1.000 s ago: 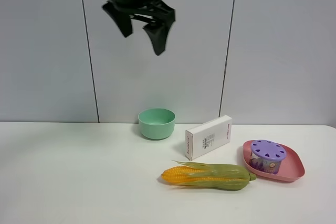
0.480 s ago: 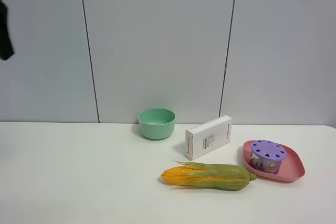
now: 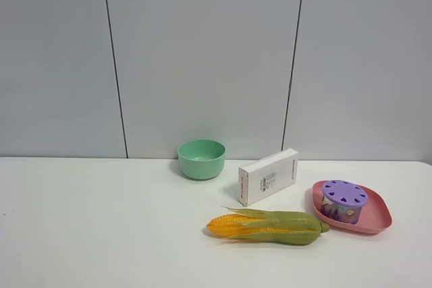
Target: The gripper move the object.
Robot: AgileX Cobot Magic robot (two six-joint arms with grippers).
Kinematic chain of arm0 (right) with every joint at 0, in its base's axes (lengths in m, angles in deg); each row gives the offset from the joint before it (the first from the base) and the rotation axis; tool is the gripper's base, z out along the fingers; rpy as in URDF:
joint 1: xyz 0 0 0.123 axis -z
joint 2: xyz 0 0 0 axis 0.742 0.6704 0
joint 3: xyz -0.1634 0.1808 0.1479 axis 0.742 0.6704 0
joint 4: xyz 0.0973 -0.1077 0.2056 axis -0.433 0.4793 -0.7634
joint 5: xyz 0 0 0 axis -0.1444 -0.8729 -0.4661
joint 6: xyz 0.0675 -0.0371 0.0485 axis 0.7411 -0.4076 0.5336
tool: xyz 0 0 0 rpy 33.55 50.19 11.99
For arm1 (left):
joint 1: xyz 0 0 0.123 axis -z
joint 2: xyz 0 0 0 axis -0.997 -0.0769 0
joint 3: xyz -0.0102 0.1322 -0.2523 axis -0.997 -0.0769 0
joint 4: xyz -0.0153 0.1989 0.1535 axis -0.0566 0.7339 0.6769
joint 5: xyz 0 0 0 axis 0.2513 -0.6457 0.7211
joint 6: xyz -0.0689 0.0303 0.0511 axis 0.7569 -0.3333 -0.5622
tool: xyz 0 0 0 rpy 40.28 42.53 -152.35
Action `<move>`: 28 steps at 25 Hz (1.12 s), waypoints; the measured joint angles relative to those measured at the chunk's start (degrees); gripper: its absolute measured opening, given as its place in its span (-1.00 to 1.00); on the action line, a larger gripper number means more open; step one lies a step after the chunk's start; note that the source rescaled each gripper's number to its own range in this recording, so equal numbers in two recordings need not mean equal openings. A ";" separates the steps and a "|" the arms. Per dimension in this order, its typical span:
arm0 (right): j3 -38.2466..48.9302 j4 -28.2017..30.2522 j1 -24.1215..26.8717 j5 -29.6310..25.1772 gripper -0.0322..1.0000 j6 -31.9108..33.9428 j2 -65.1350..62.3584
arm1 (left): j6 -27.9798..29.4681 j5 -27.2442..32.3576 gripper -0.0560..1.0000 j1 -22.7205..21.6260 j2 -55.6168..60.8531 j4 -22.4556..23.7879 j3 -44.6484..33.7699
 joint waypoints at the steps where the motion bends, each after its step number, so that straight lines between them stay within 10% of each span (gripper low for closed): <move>1: 0.00 0.00 0.00 0.00 1.00 0.00 0.00 | -0.55 0.00 0.07 -0.36 2.72 -0.08 -1.27; 28: 0.00 0.00 0.00 0.00 1.00 0.00 0.00 | 3.59 -1.49 0.06 3.54 30.87 1.90 -16.17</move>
